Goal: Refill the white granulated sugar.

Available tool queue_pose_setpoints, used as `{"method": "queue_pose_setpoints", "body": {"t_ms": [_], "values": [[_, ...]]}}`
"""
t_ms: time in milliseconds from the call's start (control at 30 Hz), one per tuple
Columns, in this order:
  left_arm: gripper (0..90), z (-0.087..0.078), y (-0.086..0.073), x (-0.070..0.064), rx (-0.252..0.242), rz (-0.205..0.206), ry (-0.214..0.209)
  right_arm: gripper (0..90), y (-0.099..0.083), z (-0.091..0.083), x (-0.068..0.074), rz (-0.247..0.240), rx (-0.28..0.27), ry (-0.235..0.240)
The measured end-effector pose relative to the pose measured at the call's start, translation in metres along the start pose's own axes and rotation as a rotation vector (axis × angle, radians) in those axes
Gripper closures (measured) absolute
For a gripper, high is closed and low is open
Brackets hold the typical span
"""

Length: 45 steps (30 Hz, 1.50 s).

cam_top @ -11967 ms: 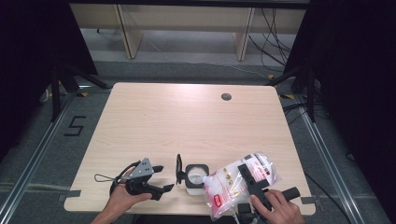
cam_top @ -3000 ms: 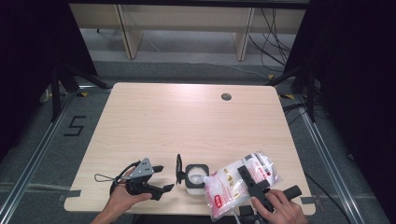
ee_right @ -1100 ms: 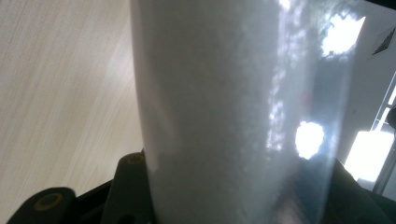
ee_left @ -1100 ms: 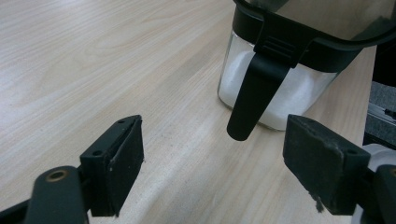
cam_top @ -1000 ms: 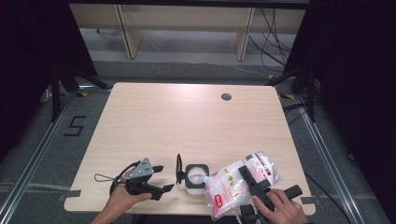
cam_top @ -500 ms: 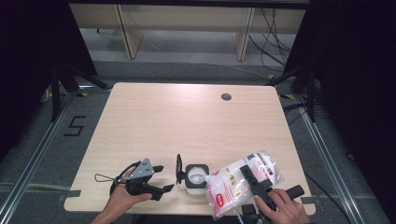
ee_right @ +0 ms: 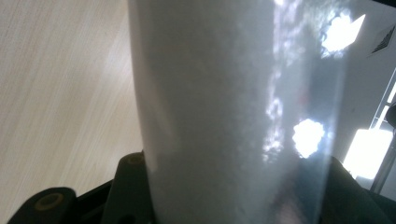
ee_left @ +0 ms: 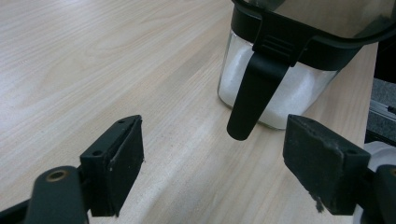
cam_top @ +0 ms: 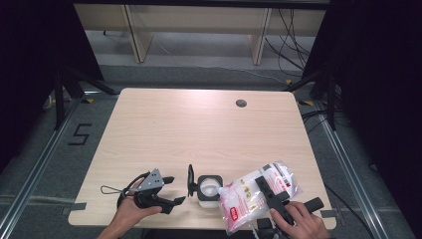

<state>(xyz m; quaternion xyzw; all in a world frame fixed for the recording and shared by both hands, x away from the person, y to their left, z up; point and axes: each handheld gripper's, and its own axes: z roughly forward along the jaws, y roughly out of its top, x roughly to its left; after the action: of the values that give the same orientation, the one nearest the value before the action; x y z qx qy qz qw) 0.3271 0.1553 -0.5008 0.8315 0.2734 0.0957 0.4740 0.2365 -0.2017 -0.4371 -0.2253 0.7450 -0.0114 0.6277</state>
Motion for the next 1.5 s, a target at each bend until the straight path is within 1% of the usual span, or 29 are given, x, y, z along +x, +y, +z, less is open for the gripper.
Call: {"method": "queue_pose_setpoints", "body": {"t_ms": [33, 67, 100, 167, 233, 267, 333, 367, 433, 467, 567, 600, 667, 700, 733, 767, 800, 833, 900, 967, 1000, 1033, 1100, 1133, 1167, 1233, 1267, 1333, 1500], "values": [[20.2, 0.0002, 0.0001, 0.0003, -0.002, 0.006, -0.003, 56.0, 0.0001, -0.0002, 0.0004, 0.003, 0.007, 0.003], [20.2, -0.0001, 0.0004, 0.0009, 0.0, 0.018, -0.003, 56.1, 0.0005, 0.0003, -0.0012, -0.019, -0.003, -0.004], [20.2, 0.0001, -0.0002, -0.0006, 0.0, -0.008, 0.0, 56.0, 0.0004, 0.0, -0.0012, -0.016, -0.005, -0.008], [20.2, 0.0005, -0.0001, -0.0008, -0.004, -0.009, -0.003, 56.1, 0.0001, -0.0002, -0.0021, -0.018, -0.009, -0.008], [20.2, 0.0003, 0.0004, 0.0005, -0.004, 0.014, -0.006, 56.0, 0.0005, -0.0004, -0.0026, -0.019, -0.006, -0.01], [20.2, 0.0001, -0.0002, -0.0005, 0.0, -0.006, 0.0, 56.1, 0.0004, -0.0006, -0.0029, -0.022, -0.009, -0.012], [20.2, 0.0004, -0.0001, -0.0005, -0.004, -0.005, -0.004, 56.1, 0.0, -0.0006, -0.0028, -0.013, -0.013, -0.009], [20.1, 0.0003, 0.0004, 0.0006, -0.004, 0.013, -0.006, 56.1, -0.0001, -0.0004, -0.0028, -0.015, -0.011, -0.009], [20.2, 0.0001, -0.0001, -0.0005, -0.001, -0.006, -0.001, 56.1, 0.0001, -0.0006, -0.0008, 0.001, -0.003, -0.006], [20.2, 0.0001, -0.0001, -0.0005, 0.0, -0.005, -0.001, 56.1, 0.0, -0.0005, -0.0021, -0.012, -0.01, -0.011], [20.2, -0.0001, 0.0005, 0.0009, 0.0, 0.018, -0.004, 56.1, 0.0001, -0.0002, -0.0018, -0.018, -0.007, -0.008], [20.2, -0.0002, 0.0001, -0.0009, -0.001, -0.011, -0.008, 56.1, 0.0003, -0.0003, -0.0017, -0.02, -0.007, -0.007], [20.2, -0.0002, 0.0003, -0.0001, -0.003, -0.002, -0.007, 56.1, 0.0003, -0.0004, -0.0019, -0.018, -0.011, -0.006], [20.2, -0.0004, 0.0004, 0.0012, -0.002, 0.015, -0.005, 56.1, 0.0005, -0.0003, -0.0021, -0.019, -0.008, -0.006], [20.2, -0.0004, 0.0005, 0.0012, -0.001, 0.017, -0.006, 56.1, 0.001, -0.0008, -0.0009, -0.007, 0.002, -0.005], [20.2, -0.0004, 0.0006, 0.0007, 0.0, 0.013, -0.008, 56.1, 0.0013, -0.0012, -0.0007, -0.006, 0.002, -0.008], [20.2, -0.0001, 0.0001, -0.0007, -0.002, -0.008, -0.008, 56.1, 0.0014, -0.0013, -0.0019, -0.017, -0.006, -0.009], [20.2, -0.0001, 0.0001, -0.0007, -0.001, -0.009, -0.007, 56.1, 0.0015, -0.0017, -0.0021, -0.015, -0.006, -0.012], [20.2, -0.0002, 0.0005, -0.0001, -0.003, 0.0, -0.007, 56.1, 0.0019, -0.0021, -0.0013, -0.004, 0.007, -0.007], [20.1, 0.0002, 0.0005, -0.0005, -0.013, -0.002, -0.01, 56.1, 0.0019, -0.0022, -0.0015, -0.012, 0.005, -0.01], [20.2, -0.0005, 0.0007, 0.0008, -0.002, 0.015, -0.01, 56.1, 0.0016, -0.0023, -0.0012, -0.01, 0.006, -0.008], [20.2, -0.0004, 0.0005, 0.0011, -0.004, 0.015, -0.006, 56.1, 0.0015, -0.0022, -0.0009, -0.006, 0.008, -0.008], [20.2, -0.0003, 0.0006, 0.0004, -0.003, 0.009, -0.008, 56.1, 0.0023, -0.0015, -0.001, -0.011, 0.003, -0.005], [20.2, 0.0003, 0.0001, -0.0016, -0.011, -0.019, -0.007, 56.1, 0.0026, -0.0011, -0.0023, -0.028, -0.009, -0.012], [20.2, 0.0004, 0.0001, -0.0016, -0.01, -0.018, -0.009, 56.1, 0.0025, -0.001, -0.0028, -0.031, -0.014, -0.011], [20.2, -0.0003, 0.0005, 0.0002, -0.002, 0.004, -0.008, 56.1, 0.0028, -0.0006, -0.0023, -0.026, -0.01, -0.007], [20.2, -0.0004, 0.0007, 0.0006, -0.003, 0.014, -0.009, 56.1, 0.0028, -0.0012, -0.0014, -0.013, -0.002, -0.005], [20.2, -0.0005, 0.0006, 0.0006, -0.003, 0.014, -0.009, 56.0, 0.0025, -0.0011, -0.0031, -0.033, -0.014, -0.011], [20.2, -0.0001, 0.0007, -0.0003, -0.012, 0.006, -0.007, 56.1, 0.0024, -0.0014, -0.0031, -0.031, -0.013, -0.011]]}}
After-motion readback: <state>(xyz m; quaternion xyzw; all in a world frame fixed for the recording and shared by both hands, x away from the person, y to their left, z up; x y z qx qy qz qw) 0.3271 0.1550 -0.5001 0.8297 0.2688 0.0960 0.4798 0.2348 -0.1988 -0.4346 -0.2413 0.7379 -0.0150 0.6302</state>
